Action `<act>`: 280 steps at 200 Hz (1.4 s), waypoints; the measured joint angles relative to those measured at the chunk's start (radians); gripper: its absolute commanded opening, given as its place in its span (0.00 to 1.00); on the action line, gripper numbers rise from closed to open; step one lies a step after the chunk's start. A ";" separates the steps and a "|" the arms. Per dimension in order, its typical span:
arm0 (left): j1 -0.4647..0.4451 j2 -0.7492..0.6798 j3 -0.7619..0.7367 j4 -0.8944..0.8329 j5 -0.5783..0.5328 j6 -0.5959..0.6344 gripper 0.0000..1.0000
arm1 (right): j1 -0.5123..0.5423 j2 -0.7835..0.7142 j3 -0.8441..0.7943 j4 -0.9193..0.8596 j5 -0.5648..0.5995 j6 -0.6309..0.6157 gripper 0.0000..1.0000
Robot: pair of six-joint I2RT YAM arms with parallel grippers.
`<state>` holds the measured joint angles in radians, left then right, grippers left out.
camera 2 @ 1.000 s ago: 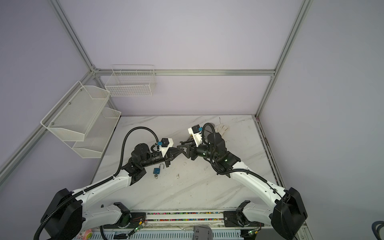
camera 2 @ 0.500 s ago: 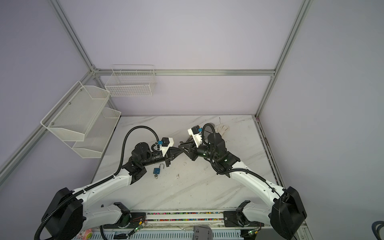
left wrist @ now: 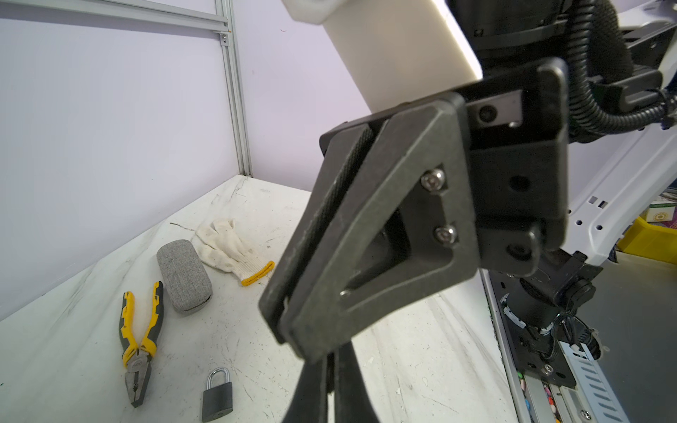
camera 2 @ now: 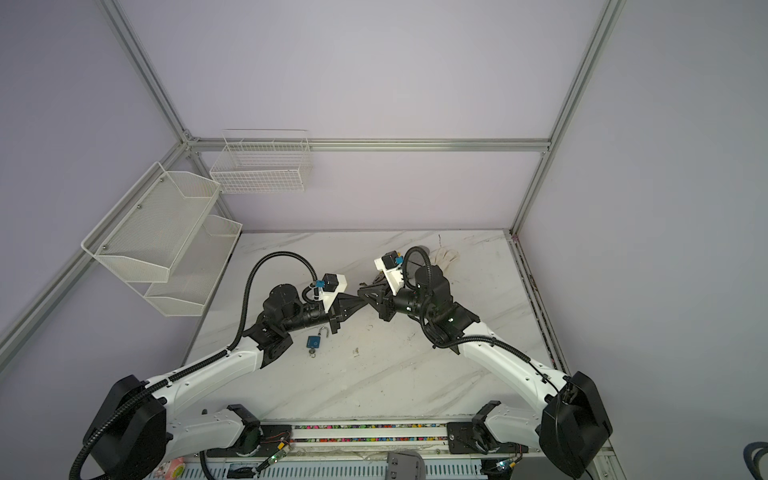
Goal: Unlock with the key
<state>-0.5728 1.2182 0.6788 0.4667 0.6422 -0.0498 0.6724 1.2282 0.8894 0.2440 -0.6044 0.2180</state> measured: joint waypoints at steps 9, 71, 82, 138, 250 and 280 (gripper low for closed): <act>0.001 0.000 0.001 -0.002 0.003 -0.003 0.03 | 0.000 0.000 0.000 0.000 -0.002 -0.003 0.00; 0.002 -0.001 0.020 -0.013 0.006 -0.016 0.33 | -0.006 0.000 0.001 0.005 0.007 0.002 0.00; 0.002 -0.008 0.020 -0.015 -0.011 -0.018 0.34 | -0.006 0.000 0.001 0.005 0.014 0.009 0.00; 0.003 -0.164 0.009 0.005 -0.222 -0.272 0.37 | -0.011 -0.005 0.009 0.048 0.126 0.150 0.00; -0.139 -0.164 0.009 0.068 -0.593 -0.948 0.35 | 0.063 0.037 -0.065 0.435 0.351 0.580 0.00; -0.163 -0.129 0.009 0.109 -0.648 -0.996 0.30 | 0.110 0.058 -0.065 0.476 0.401 0.634 0.00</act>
<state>-0.7353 1.0893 0.6880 0.5762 -0.0059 -1.0454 0.7826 1.2858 0.8246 0.7200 -0.2035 0.8520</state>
